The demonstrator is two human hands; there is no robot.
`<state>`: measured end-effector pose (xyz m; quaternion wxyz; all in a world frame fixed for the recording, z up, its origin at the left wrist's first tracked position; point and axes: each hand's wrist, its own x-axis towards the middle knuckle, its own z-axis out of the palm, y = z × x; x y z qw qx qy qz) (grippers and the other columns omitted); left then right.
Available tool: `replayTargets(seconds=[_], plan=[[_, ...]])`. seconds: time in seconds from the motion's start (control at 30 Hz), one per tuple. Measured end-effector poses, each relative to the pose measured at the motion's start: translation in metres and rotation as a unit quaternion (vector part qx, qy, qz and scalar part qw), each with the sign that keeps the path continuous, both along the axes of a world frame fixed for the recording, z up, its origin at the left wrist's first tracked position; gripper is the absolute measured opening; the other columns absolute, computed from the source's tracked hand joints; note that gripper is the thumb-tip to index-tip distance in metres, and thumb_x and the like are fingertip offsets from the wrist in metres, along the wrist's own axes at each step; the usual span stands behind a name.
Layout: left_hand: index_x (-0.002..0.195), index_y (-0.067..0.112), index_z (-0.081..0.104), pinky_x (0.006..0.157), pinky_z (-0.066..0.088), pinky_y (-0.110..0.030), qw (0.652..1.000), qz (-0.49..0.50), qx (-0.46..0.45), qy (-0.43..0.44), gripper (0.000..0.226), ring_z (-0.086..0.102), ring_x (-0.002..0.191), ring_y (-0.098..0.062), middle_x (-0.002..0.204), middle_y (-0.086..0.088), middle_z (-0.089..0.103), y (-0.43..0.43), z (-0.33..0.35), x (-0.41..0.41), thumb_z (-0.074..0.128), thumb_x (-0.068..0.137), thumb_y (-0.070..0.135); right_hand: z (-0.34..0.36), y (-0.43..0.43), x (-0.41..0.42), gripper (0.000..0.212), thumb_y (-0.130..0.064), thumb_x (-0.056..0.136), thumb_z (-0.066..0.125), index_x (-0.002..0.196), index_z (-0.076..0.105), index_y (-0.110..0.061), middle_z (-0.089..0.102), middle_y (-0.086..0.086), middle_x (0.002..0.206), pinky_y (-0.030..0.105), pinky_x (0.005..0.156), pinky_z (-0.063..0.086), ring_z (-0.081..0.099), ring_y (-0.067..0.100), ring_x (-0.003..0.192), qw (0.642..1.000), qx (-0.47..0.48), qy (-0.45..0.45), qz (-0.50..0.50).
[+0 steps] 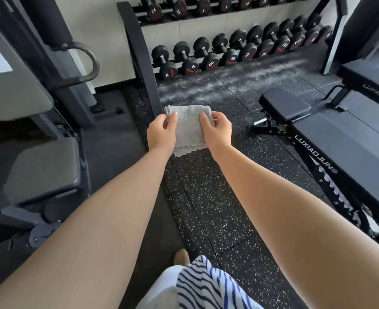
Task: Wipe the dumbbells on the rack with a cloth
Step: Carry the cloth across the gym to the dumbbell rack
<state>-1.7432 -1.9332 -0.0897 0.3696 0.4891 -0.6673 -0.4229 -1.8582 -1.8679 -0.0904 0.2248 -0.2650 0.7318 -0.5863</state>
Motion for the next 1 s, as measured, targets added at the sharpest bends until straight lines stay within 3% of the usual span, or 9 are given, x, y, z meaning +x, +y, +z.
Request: replayTargets(seconds=[0.4, 0.6, 0.83, 1.0], plan=[[0.061, 0.021, 0.029, 0.055, 0.025, -0.03, 1.0, 0.014, 0.011, -0.012, 0.045, 0.028, 0.055, -0.008, 0.06, 0.008, 0.032, -0.137, -0.012, -0.082, 0.049, 0.097, 0.039, -0.005, -0.138, -0.084, 0.018, -0.037, 0.096, 0.06, 0.1, 0.06, -0.019, 0.061, -0.006, 0.085, 0.037, 0.076, 0.055, 0.058, 0.011, 0.077, 1.0, 0.019, 0.016, 0.004], [0.063, 0.018, 0.034, 0.058, 0.029, -0.032, 0.999, 0.034, 0.014, -0.022, 0.044, 0.031, 0.056, -0.011, 0.061, 0.007, 0.035, -0.201, -0.023, -0.132, 0.048, 0.096, 0.044, -0.013, -0.203, -0.138, 0.017, -0.034, 0.097, 0.059, 0.098, 0.06, -0.017, 0.058, -0.009, 0.081, 0.027, 0.066, 0.049, 0.054, 0.005, 0.07, 0.999, 0.017, 0.016, 0.034], [0.068, 0.014, 0.037, 0.058, 0.029, -0.032, 0.995, 0.091, 0.024, -0.027, 0.043, 0.03, 0.056, -0.012, 0.061, 0.007, 0.034, -0.285, -0.012, -0.227, 0.048, 0.096, 0.046, 0.001, -0.299, -0.238, 0.015, -0.036, 0.096, 0.059, 0.097, 0.059, -0.021, 0.062, -0.006, 0.085, 0.036, 0.074, 0.054, 0.057, 0.011, 0.076, 0.996, 0.029, 0.009, 0.088], [0.064, 0.017, 0.034, 0.056, 0.028, -0.031, 0.992, 0.121, 0.02, -0.013, 0.045, 0.029, 0.055, -0.011, 0.059, 0.007, 0.034, -0.332, -0.006, -0.286, 0.049, 0.096, 0.045, 0.01, -0.356, -0.301, 0.019, -0.038, 0.096, 0.059, 0.101, 0.06, -0.019, 0.06, -0.01, 0.085, 0.031, 0.072, 0.053, 0.056, 0.006, 0.073, 0.991, 0.045, 0.031, 0.123]])
